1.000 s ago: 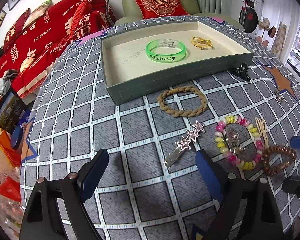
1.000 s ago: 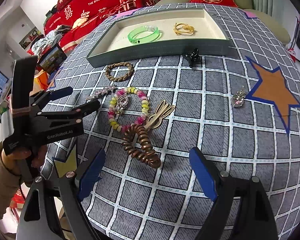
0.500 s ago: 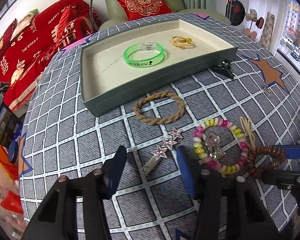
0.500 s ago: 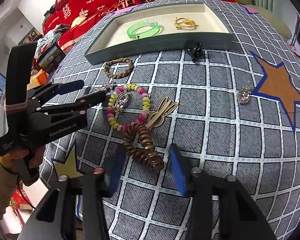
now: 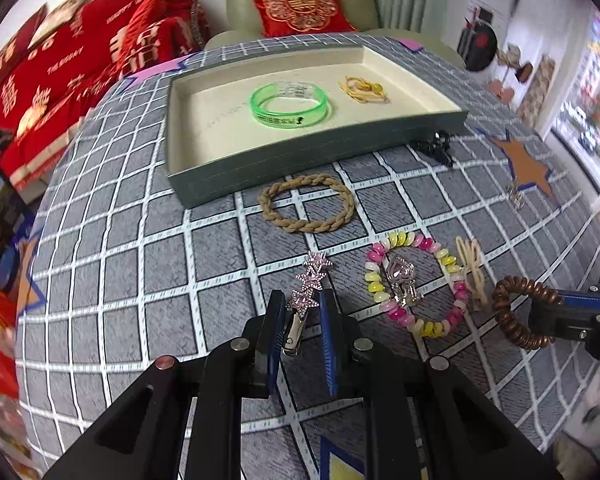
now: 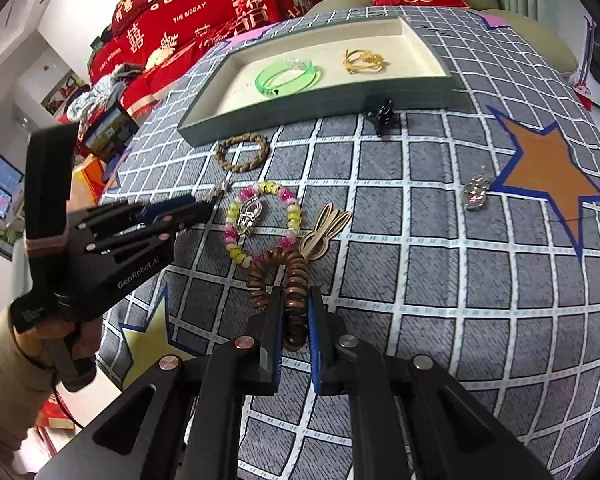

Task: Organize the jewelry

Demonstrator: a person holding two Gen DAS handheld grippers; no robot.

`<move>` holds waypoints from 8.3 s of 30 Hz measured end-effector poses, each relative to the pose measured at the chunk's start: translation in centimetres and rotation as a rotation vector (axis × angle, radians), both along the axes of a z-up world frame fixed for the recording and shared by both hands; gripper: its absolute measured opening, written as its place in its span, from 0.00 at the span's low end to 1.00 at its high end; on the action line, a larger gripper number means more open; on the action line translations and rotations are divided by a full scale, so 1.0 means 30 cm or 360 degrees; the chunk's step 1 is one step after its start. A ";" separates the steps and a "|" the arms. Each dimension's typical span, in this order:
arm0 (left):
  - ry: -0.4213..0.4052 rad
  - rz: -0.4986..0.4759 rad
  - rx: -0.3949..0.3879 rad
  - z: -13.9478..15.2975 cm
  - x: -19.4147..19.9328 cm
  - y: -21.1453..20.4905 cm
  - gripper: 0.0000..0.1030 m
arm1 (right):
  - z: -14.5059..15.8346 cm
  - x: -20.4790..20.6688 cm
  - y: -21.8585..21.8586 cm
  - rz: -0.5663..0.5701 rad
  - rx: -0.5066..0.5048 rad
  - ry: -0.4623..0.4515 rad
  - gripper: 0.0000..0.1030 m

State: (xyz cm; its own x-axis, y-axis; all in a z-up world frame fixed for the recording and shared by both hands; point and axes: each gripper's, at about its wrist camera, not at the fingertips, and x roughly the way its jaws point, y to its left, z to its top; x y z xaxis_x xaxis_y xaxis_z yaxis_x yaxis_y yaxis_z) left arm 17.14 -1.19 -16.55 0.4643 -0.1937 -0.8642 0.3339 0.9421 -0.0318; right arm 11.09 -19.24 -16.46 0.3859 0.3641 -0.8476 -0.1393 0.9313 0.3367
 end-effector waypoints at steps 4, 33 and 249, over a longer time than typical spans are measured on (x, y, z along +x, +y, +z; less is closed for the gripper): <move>-0.0037 0.0039 -0.0045 0.045 -0.022 0.017 0.28 | 0.041 -0.004 -0.035 -0.0028 0.0036 -0.0034 0.11; -0.0321 0.0195 -0.0199 0.348 0.147 0.008 0.28 | 0.360 0.307 -0.188 -0.0139 0.0040 -0.0295 0.11; -0.0047 0.0400 -0.0268 0.099 -0.107 0.047 0.11 | 0.021 0.149 -0.233 -0.0328 -0.0098 -0.0115 0.16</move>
State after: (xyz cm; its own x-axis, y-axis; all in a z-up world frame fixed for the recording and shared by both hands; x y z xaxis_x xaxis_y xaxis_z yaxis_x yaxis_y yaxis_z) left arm 13.94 0.22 -13.58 0.5404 -0.2088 -0.8151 0.0938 0.9776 -0.1882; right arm 15.56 -26.21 -15.84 0.5075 0.2199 -0.8331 0.0344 0.9610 0.2746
